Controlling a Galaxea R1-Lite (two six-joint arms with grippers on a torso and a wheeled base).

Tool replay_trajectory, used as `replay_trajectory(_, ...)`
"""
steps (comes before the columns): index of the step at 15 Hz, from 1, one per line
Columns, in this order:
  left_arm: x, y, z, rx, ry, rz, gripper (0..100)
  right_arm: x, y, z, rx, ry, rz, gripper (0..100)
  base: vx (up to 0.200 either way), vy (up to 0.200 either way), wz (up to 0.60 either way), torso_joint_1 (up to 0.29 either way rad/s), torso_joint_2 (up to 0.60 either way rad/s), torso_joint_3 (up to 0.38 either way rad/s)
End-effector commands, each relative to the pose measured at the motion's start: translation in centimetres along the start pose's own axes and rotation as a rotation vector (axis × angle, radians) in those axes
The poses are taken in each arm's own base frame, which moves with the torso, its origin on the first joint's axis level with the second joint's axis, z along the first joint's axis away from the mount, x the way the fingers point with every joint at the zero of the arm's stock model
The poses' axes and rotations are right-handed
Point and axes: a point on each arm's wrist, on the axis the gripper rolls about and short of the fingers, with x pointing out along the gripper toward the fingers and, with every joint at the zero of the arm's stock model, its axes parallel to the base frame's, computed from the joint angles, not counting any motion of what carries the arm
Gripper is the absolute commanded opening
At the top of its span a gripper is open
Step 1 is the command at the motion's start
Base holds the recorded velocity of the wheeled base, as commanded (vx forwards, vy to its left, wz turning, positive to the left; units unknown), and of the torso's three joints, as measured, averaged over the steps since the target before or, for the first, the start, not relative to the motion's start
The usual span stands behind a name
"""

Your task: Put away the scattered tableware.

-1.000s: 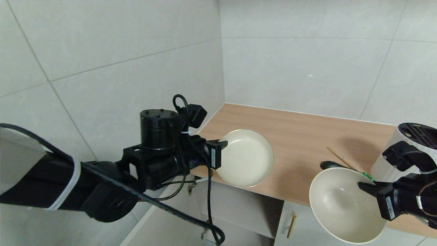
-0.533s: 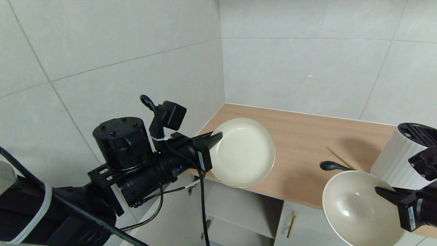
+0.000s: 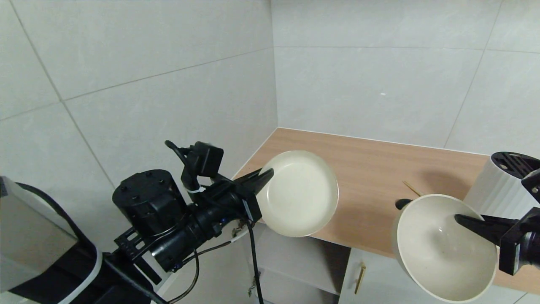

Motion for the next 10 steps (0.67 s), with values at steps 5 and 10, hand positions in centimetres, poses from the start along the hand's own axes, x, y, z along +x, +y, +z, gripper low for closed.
replay_trajectory(5,-6.2,-2.0,1.3,-0.148,-0.038,0.053,0,1.3,0.3,1.3,0.008,-0.144,0.116,0,0.0,0.0,0.0,0.0,0.0,0.0)
replay_trajectory(10,-9.8,-2.0,-0.4,-0.243,0.061,0.135,0,0.3,1.1,-0.9,-0.025,-0.157,0.12,0,0.0,0.0,0.0,0.0,0.0,0.0)
